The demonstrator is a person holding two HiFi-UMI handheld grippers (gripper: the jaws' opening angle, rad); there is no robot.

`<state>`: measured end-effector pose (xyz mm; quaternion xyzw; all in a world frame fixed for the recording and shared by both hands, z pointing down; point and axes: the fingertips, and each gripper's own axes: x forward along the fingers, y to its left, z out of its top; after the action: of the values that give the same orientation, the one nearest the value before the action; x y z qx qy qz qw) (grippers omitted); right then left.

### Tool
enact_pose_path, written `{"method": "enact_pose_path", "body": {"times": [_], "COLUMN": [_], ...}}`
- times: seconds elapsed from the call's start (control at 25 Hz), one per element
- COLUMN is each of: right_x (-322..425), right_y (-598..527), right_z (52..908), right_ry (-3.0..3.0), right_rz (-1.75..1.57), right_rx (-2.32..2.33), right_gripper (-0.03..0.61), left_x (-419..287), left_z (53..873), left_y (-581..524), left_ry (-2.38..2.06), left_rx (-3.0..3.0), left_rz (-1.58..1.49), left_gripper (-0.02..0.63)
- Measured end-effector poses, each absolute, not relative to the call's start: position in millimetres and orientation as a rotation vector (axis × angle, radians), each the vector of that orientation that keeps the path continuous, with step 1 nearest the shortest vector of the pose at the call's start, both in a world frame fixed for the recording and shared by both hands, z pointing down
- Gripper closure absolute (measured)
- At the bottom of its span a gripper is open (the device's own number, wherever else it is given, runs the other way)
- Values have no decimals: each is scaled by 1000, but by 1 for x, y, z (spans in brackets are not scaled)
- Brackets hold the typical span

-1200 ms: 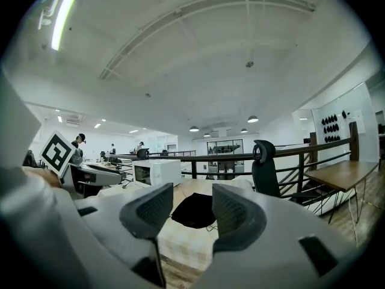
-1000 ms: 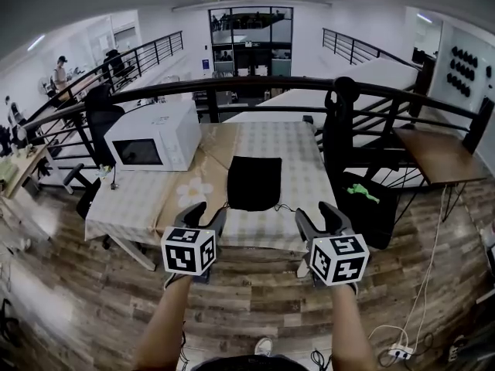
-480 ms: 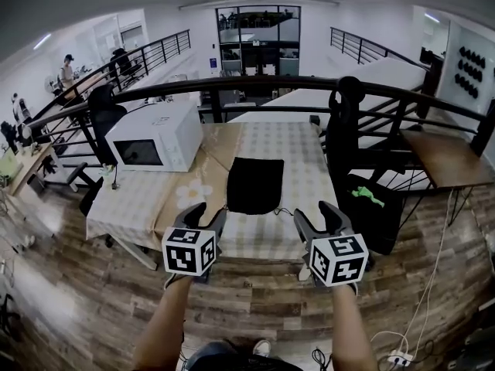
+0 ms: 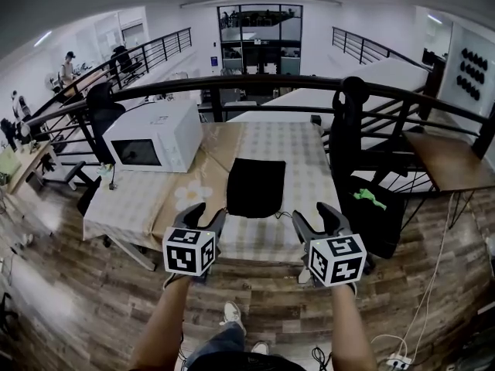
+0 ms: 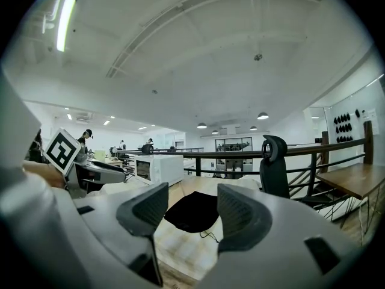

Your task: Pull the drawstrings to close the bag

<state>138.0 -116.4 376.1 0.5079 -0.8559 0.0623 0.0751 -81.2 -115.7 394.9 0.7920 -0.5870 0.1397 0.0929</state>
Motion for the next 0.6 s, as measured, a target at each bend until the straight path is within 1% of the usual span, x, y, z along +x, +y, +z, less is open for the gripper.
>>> {"method": "enact_pose_path", "body": {"times": [0.6], "right_x": [119], "right_y": [-189], "right_z": [379], "right_ry": [-2530], "right_rz": [170], "right_rx": [1528], "right_gripper": [341], "left_x": [-95], "left_z": [402], "left_y": [-194], "left_ry": [-1716], "left_rx": [2370], "left_rz": [380], "left_gripper": [410]}}
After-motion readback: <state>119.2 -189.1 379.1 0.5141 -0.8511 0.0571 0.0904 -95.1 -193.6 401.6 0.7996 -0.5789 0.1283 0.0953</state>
